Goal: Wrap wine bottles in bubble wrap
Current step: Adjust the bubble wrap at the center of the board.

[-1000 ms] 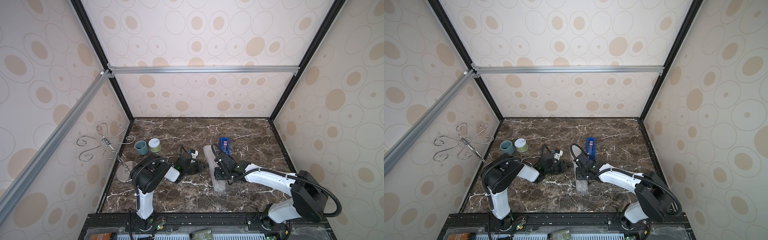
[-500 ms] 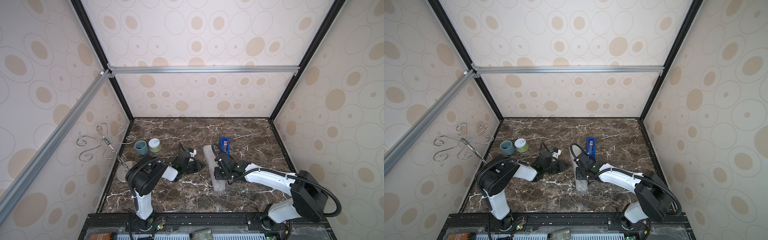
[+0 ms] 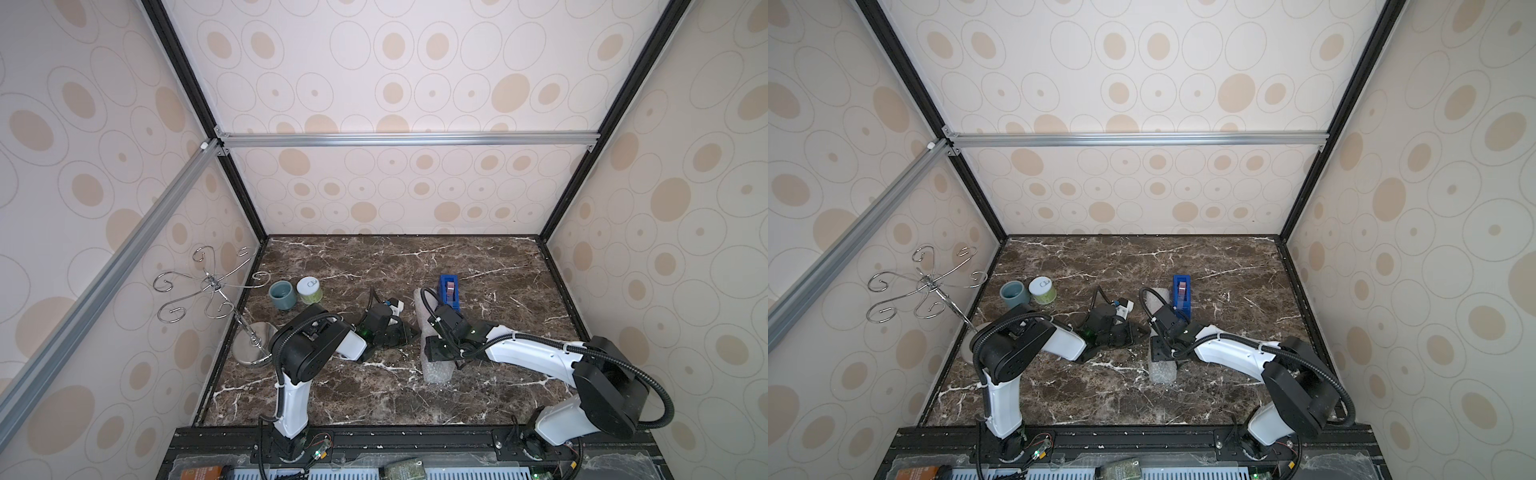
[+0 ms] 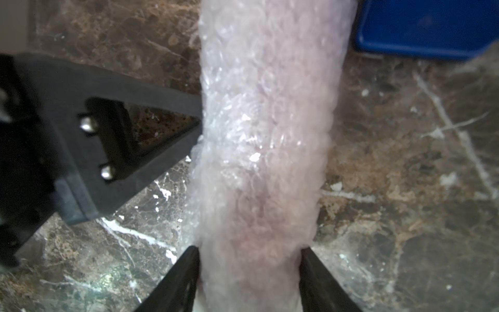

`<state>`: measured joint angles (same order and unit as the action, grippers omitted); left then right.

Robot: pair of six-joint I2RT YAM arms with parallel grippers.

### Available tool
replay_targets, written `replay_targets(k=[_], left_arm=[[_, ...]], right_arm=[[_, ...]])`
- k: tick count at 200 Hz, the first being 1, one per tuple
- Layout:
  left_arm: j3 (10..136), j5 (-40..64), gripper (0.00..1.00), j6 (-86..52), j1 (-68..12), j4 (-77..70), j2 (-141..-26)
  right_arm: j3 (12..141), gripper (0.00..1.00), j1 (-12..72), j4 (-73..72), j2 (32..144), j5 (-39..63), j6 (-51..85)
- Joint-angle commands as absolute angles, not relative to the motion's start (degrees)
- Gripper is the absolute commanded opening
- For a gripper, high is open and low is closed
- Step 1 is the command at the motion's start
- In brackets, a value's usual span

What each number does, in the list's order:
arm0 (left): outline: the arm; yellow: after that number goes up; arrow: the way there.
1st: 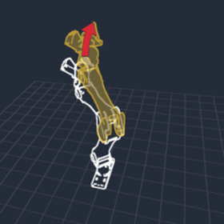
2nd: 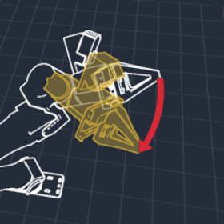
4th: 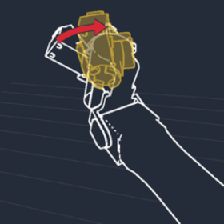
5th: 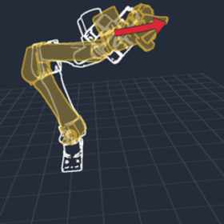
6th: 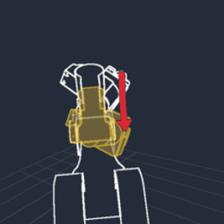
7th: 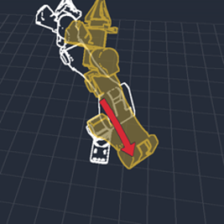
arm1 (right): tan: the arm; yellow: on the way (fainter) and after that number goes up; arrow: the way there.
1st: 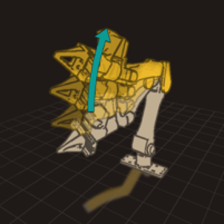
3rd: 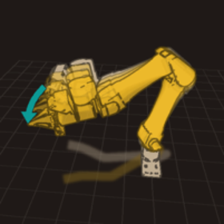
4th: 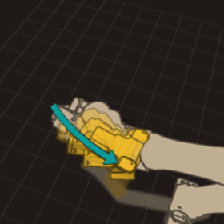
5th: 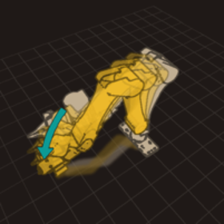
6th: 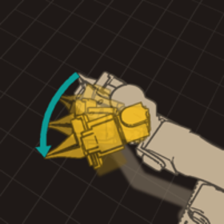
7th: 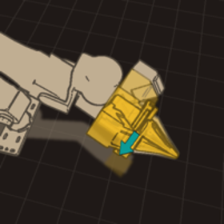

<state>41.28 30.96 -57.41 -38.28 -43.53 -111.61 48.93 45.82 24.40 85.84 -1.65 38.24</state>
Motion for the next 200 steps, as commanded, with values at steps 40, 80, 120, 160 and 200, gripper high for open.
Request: replay_targets(k=[40, 80, 120, 160, 200], left_arm=[[38.01, 29.77, 0.33, -50.99, -34.53, -35.93, -102.21], [38.27, 30.29, 0.40, -47.40, -35.26, -31.25, -97.92], [37.95, 29.95, 0.44, -46.88, -38.76, -29.58, -95.77], [36.57, 31.30, 0.45, -48.94, -40.01, -33.33, -97.82], [35.51, 31.65, 0.44, -51.03, -40.01, -36.83, -99.56]], right_arm=[[58.84, 0.69, 46.10, 40.44, 80.51, 1.93, 34.47], [58.53, 0.57, 42.44, 39.82, 79.16, 2.13, 33.54], [59.46, 0.45, 40.67, 39.55, 84.14, 5.01, 31.67], [58.20, 0.46, 43.19, 38.35, 87.51, 5.52, 32.39], [55.57, 0.39, 46.38, 36.87, 90.78, 3.69, 34.76]])
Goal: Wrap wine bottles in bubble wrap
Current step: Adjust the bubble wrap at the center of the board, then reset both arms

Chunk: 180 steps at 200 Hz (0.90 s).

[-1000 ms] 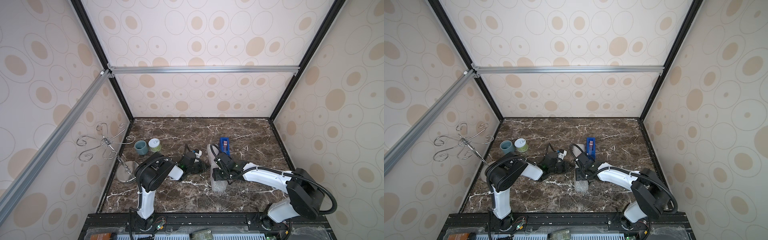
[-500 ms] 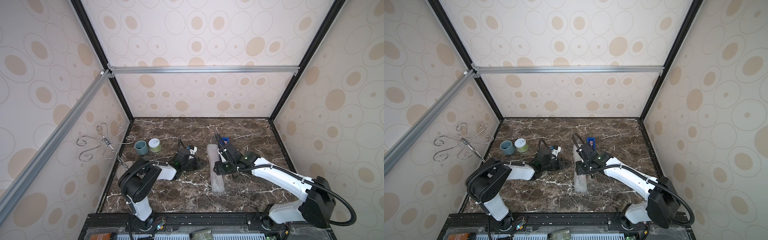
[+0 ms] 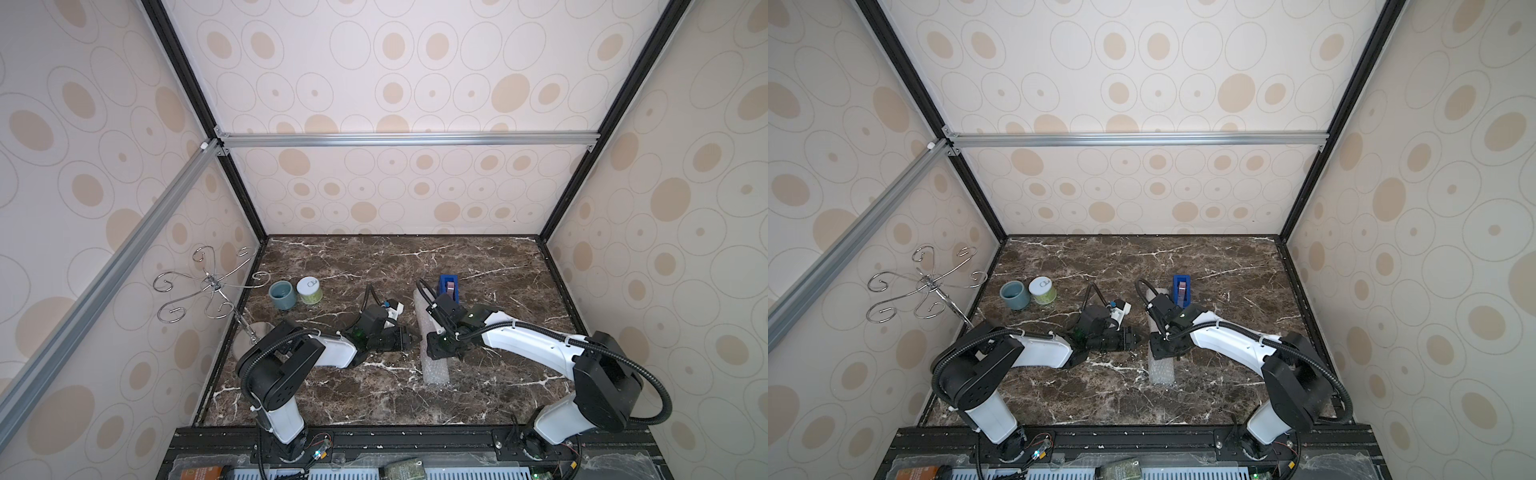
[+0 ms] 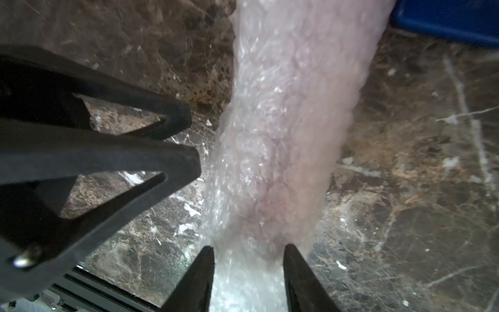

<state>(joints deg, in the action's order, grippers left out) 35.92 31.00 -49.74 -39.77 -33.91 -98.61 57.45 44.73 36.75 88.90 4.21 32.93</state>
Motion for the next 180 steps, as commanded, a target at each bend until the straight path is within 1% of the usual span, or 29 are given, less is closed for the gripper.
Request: replay_targets(k=[1, 23, 42, 77, 90, 112, 119, 136, 154, 165, 180], left_arm=[[35.51, 31.64, 0.44, -51.01, -40.04, -36.83, -99.57], [35.40, 31.61, 0.45, -50.59, -40.12, -36.40, -99.56], [35.58, 31.43, 0.45, -49.67, -39.80, -35.16, -98.83], [37.78, 30.55, 0.45, -44.46, -37.62, -27.62, -95.45], [39.67, 29.85, 0.45, -40.84, -36.12, -22.39, -93.77], [43.35, 27.28, 0.47, -33.66, -33.19, -12.02, -90.17], [44.63, 24.70, 0.48, -31.29, -32.13, -9.04, -88.77], [47.33, 21.79, 0.50, -25.65, -29.27, -2.81, -86.02], [50.91, 17.73, 0.52, -19.65, -26.26, 4.25, -83.94], [52.96, 14.45, 0.54, -16.07, -24.78, 7.96, -82.97], [54.89, 9.23, 0.60, -11.87, -23.03, 11.35, -81.30]], right_arm=[[55.52, 0.39, 46.48, 36.85, 90.83, 3.60, 34.78], [55.59, 0.38, 47.75, 37.02, 91.72, 2.64, 35.45], [57.17, 0.42, 48.14, 38.74, 91.48, 1.36, 35.47], [62.60, 0.65, 48.16, 43.33, 86.88, -2.88, 33.55], [64.41, 0.69, 48.10, 44.46, 84.12, -5.01, 32.23], [67.10, 0.72, 47.13, 46.54, 80.17, -10.08, 29.11], [67.56, 0.74, 46.53, 46.90, 79.01, -11.84, 27.73], [67.38, 0.85, 43.74, 46.98, 76.52, -17.07, 25.12], [65.62, 0.92, 39.34, 45.36, 74.54, -21.32, 23.00], [64.24, 0.95, 35.43, 43.98, 73.58, -21.96, 22.62], [61.87, 0.97, 29.80, 41.84, 72.46, -21.64, 22.80]])
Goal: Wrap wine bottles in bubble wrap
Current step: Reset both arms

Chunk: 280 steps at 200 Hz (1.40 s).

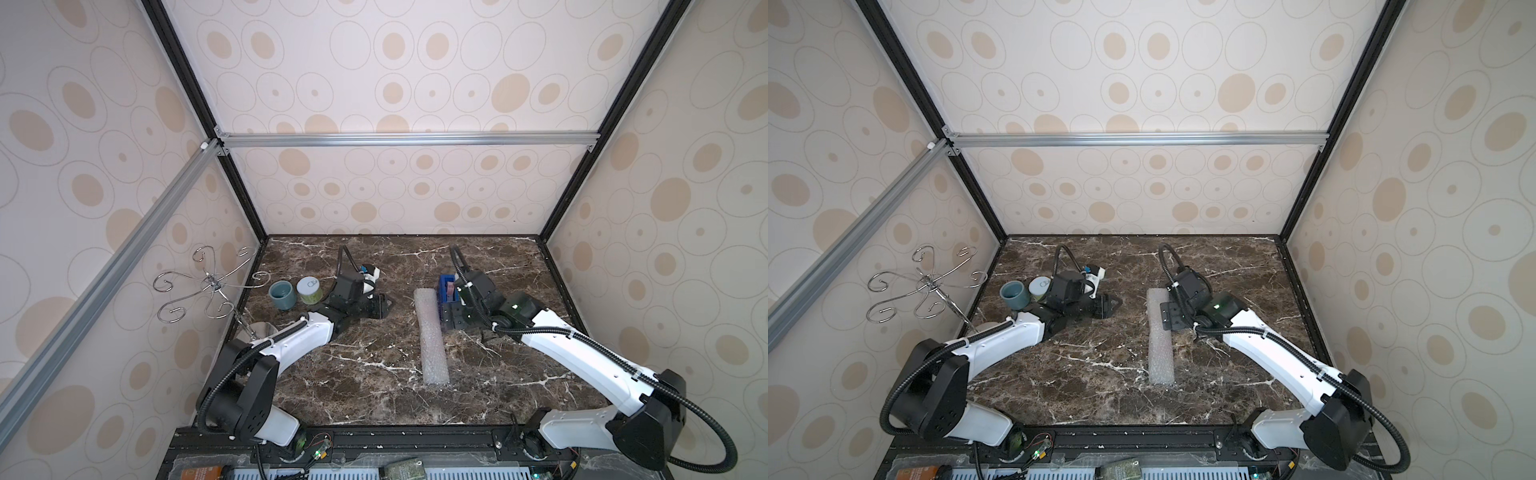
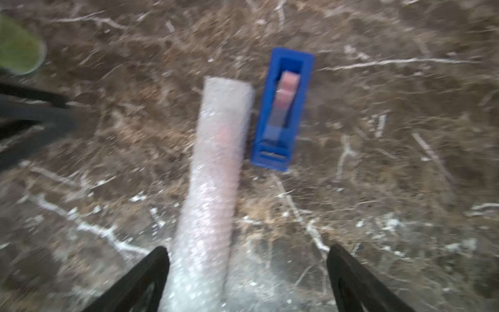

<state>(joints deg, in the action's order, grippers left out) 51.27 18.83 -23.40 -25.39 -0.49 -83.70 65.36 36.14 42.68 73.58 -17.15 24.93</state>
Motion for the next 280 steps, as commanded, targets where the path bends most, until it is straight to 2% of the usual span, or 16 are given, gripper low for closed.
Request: replay_targets(k=[1, 17, 38, 41, 62, 87, 112, 139, 174, 199, 241, 280], left_arm=[[54.96, 8.88, 0.61, -11.65, -22.98, 11.43, -81.12], [54.75, 2.74, 0.73, -7.97, -21.36, 11.91, -78.21], [50.94, -5.47, 0.98, -4.74, -19.43, 8.25, -73.10], [50.10, -6.23, 0.99, -4.46, -19.10, 7.26, -72.19], [42.42, -9.83, 1.00, -1.71, -16.63, -1.06, -66.15], [30.73, -16.76, 1.00, 0.44, -14.97, -13.87, -59.06], [18.14, -21.58, 1.00, 0.79, -13.65, -29.36, -54.41], [9.54, -22.03, 1.00, -0.05, -13.18, -42.52, -54.28], [7.65, -25.46, 1.00, -1.02, -12.77, -52.49, -62.64], [5.80, -26.38, 1.00, -1.29, -11.00, -64.60, -69.04], [5.58, -15.92, 1.00, -3.32, -3.55, -79.36, -78.26], [5.70, -5.75, 1.00, -1.56, -1.26, -92.97, -91.71]], right_arm=[[61.70, 0.97, 29.45, 41.71, 72.39, -21.63, 22.78], [58.61, 0.98, 24.81, 38.02, 71.01, -21.81, 21.06], [52.70, 0.98, 22.99, 29.45, 68.70, -27.96, 16.27], [51.66, 0.98, 22.90, 27.93, 68.39, -29.08, 15.58], [44.63, 0.98, 22.37, 17.26, 66.67, -35.65, 11.48], [35.17, 0.98, 21.78, -0.82, 66.31, -38.16, 4.34], [28.03, 0.99, 20.23, -14.34, 66.92, -36.53, 2.53], [22.27, 0.99, 19.00, -27.08, 68.19, -35.20, 1.63], [15.67, 0.99, 16.36, -44.46, 72.20, -26.80, 0.56], [17.18, 0.99, 13.82, -45.19, 74.50, -22.29, -2.58], [16.28, 1.00, 11.53, -53.06, 79.25, -17.63, -5.99], [16.19, 0.99, 8.85, -61.54, 88.21, -16.61, -3.85]])
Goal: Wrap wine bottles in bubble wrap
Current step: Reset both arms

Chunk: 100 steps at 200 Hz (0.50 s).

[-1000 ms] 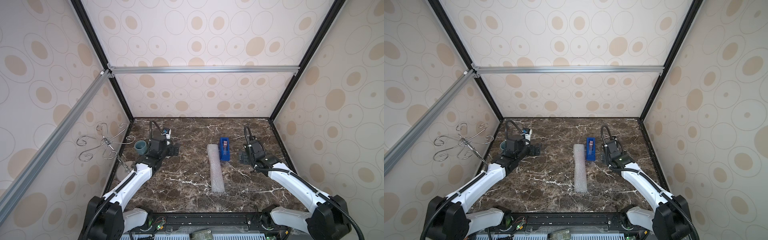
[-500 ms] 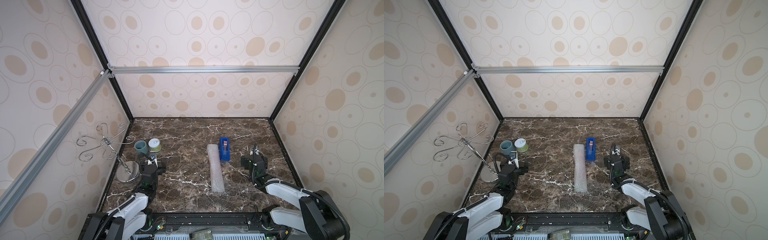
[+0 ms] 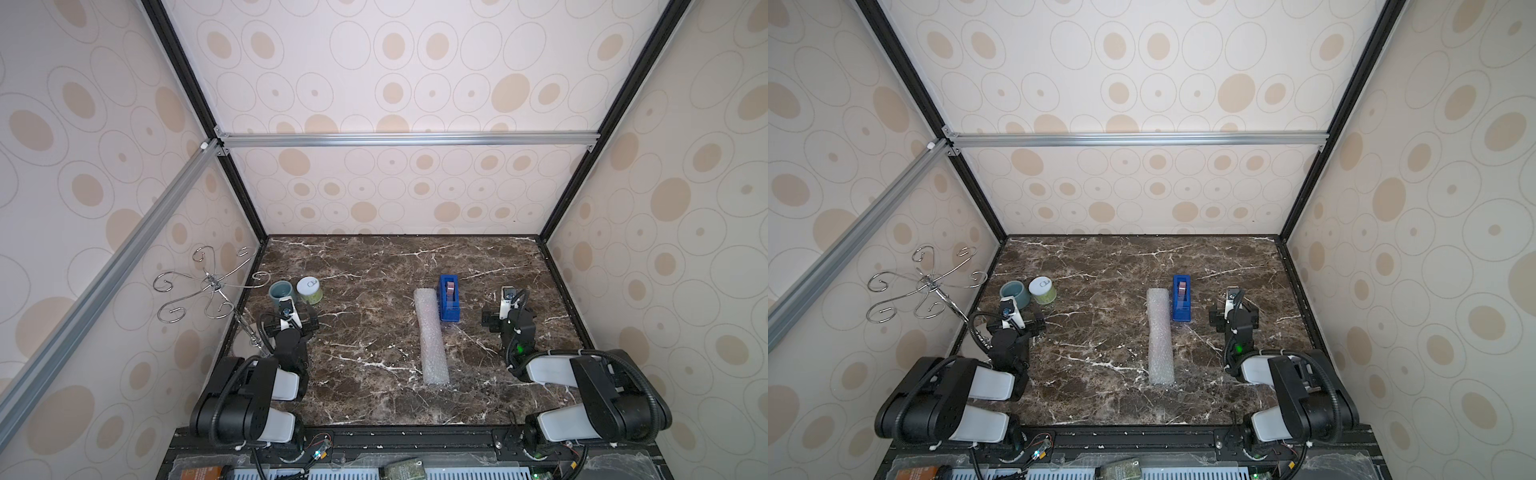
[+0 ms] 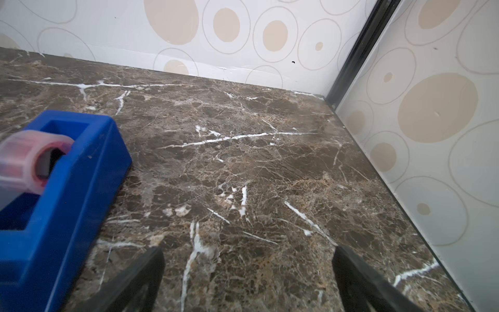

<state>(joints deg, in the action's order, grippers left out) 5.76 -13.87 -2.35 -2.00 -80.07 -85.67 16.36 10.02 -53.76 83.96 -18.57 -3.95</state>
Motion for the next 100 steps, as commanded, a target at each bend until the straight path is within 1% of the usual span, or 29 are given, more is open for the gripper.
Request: replay_targets(k=[1, 5, 13, 27, 39, 47, 56, 100], left_arm=[[5.71, -5.60, 1.00, -1.44, -1.25, -93.38, -91.87], [5.90, -5.09, 1.00, -1.39, -1.22, -93.21, -91.66], [7.44, -5.01, 1.00, -1.62, -1.19, -87.44, -90.03], [10.32, -3.44, 1.00, -0.70, -1.14, -83.75, -91.07], [13.81, -2.10, 1.00, -0.35, -1.18, -75.31, -90.47], [12.97, -2.27, 1.00, -0.51, -1.10, -78.24, -91.04], [13.22, -2.50, 1.00, -0.59, -1.11, -76.60, -90.41], [12.92, -2.72, 1.00, -0.35, -1.10, -78.05, -90.79]], right_arm=[[16.27, 1.00, 8.77, -61.88, 88.44, -16.61, -3.90], [16.62, 0.99, 8.71, -62.63, 89.35, -16.82, -4.04], [17.71, 0.99, 8.70, -62.18, 90.26, -17.62, -4.15], [21.13, 1.00, 7.94, -52.56, 88.36, -16.54, -2.54], [23.16, 1.00, 5.99, -47.81, 88.24, -14.40, -0.72], [23.24, 1.00, 5.24, -48.44, 88.59, -13.34, -0.33], [23.26, 1.00, 5.22, -48.01, 88.47, -13.23, -0.31], [23.27, 1.00, 5.21, -47.82, 88.42, -13.19, -0.35]])
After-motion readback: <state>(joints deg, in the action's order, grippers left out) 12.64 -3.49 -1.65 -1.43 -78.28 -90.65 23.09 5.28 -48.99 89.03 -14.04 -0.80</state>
